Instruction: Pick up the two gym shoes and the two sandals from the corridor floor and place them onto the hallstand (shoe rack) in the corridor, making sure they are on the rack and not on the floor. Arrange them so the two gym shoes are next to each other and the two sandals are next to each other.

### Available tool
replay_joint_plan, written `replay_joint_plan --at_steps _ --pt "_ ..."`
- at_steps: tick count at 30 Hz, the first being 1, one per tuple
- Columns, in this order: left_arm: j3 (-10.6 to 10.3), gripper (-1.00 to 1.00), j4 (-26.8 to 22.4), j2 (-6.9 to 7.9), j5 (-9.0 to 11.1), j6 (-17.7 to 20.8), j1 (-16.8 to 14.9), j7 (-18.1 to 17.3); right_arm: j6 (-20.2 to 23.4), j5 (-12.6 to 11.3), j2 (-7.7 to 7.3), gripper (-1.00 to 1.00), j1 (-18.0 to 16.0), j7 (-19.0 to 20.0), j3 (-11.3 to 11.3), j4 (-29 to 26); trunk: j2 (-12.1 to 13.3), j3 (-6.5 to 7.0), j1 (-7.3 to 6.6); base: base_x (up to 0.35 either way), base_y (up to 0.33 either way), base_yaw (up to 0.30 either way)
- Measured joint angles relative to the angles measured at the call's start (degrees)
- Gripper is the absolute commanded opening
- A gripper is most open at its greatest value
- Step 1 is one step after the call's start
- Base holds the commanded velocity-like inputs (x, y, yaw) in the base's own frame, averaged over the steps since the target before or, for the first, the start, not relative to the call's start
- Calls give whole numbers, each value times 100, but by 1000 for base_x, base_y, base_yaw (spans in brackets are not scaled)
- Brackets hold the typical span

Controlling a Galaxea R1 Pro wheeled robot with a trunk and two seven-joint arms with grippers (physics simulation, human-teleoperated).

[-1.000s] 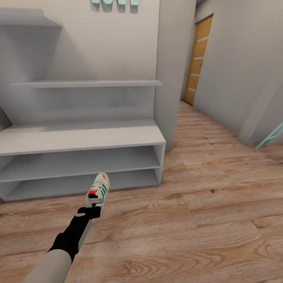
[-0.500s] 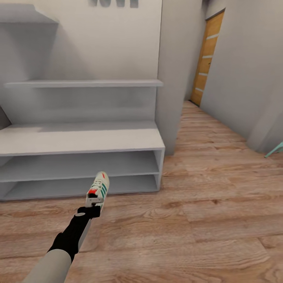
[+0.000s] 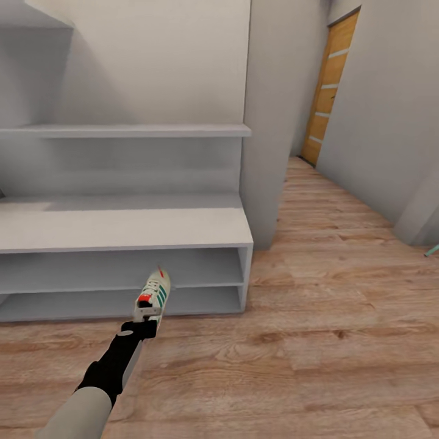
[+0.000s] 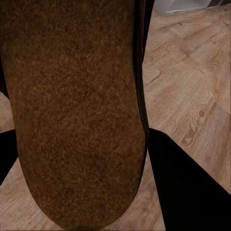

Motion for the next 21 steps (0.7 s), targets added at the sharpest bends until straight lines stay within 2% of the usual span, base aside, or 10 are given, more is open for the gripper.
replay_joint_plan --at_steps 21 --pt "5 -100 -43 18 8 -6 7 4 0 0 0 -100 0 -2 0 8 0 0 0 304 -129 0"
